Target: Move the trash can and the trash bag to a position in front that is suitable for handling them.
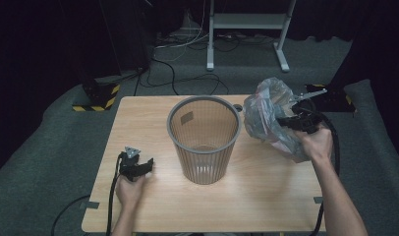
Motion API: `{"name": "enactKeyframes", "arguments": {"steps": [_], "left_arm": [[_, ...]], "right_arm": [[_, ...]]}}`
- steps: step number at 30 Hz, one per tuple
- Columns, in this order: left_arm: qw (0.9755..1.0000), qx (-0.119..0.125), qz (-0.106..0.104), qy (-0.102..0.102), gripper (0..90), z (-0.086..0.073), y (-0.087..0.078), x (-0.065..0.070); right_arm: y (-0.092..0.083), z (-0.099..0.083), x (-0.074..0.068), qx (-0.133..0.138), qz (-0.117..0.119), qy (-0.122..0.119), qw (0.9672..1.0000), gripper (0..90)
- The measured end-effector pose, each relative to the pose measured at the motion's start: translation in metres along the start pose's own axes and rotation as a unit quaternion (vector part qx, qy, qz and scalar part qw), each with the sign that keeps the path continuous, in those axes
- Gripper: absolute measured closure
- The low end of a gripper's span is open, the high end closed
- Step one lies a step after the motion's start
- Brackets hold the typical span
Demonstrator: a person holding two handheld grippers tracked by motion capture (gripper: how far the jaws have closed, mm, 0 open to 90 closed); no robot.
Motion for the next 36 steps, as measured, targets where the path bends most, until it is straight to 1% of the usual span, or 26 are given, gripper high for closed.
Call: {"name": "enactKeyframes", "arguments": {"steps": [1, 4, 5, 6, 7, 12, 14, 15, 16, 17, 18, 23, 28, 32, 36], "left_arm": [[1.0000, 0.000, 0.000, 0.000, 30.6, 0.000, 0.000, 0.000], [1.0000, 0.000, 0.000, 0.000, 30.7, 0.000, 0.000, 0.000], [1.0000, 0.000, 0.000, 0.000, 30.6, 0.000, 0.000, 0.000], [1.0000, 0.000, 0.000, 0.000, 30.6, 0.000, 0.000, 0.000], [1.0000, 0.000, 0.000, -0.001, 30.6, 0.000, 0.000, 0.000], [1.0000, 0.000, -0.001, -0.001, 30.6, 0.000, 0.000, 0.000], [1.0000, 0.000, -0.001, -0.001, 30.6, 0.000, 0.000, 0.000], [1.0000, 0.000, -0.001, -0.001, 30.6, 0.000, 0.000, 0.000], [1.0000, 0.000, -0.001, -0.001, 30.6, 0.000, 0.000, 0.000], [1.0000, 0.000, -0.001, -0.001, 30.6, 0.000, 0.000, 0.000], [1.0000, 0.000, -0.001, -0.001, 30.6, 0.000, 0.000, 0.000], [1.0000, 0.000, 0.000, 0.000, 30.6, 0.000, 0.000, 0.000], [1.0000, 0.000, 0.000, 0.001, 30.6, 0.000, 0.000, 0.000], [1.0000, 0.000, 0.000, 0.001, 30.6, 0.000, 0.000, 0.000], [1.0000, 0.000, 0.000, 0.001, 30.6, 0.000, 0.000, 0.000]], "right_arm": [[-0.002, 0.002, 0.000, 0.002, -0.001, -0.004, 1.0000, 89.7], [-0.006, 0.006, -0.001, 0.004, -0.003, -0.006, 1.0000, 89.7], [-0.012, 0.011, -0.002, 0.006, -0.004, -0.011, 0.9999, 89.7], [-0.012, 0.011, -0.002, 0.006, -0.004, -0.011, 0.9999, 89.7], [-0.017, 0.016, -0.004, 0.008, -0.005, -0.015, 0.9998, 89.7], [-0.030, 0.029, -0.007, 0.011, -0.007, -0.028, 0.9995, 89.7], [-0.032, 0.031, -0.007, 0.012, -0.007, -0.029, 0.9995, 89.7], [-0.040, 0.039, -0.008, 0.017, -0.008, -0.032, 0.9993, 89.7], [-0.044, 0.043, -0.009, 0.019, -0.006, -0.033, 0.9993, 89.7], [-0.044, 0.043, -0.009, 0.019, -0.006, -0.033, 0.9993, 89.7], [-0.052, 0.050, -0.010, 0.023, -0.006, -0.035, 0.9991, 89.7], [-0.070, 0.066, -0.015, 0.032, -0.005, -0.044, 0.9985, 89.7], [-0.087, 0.085, -0.023, 0.042, -0.001, -0.055, 0.9976, 89.8], [-0.100, 0.101, -0.033, 0.053, 0.005, -0.066, 0.9964, 89.8], [-0.105, 0.114, -0.043, 0.058, 0.012, -0.077, 0.9952, 89.8]]}}
Point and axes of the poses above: each handheld gripper's, and its own axes: y roughly forward along the jaws, z roughly out of its top, x roughly to its right, the point moved 8 cm from there along y, roughly forward along the jaws, and after that the axes turned 10 degrees about x, right-handed, at the moved point
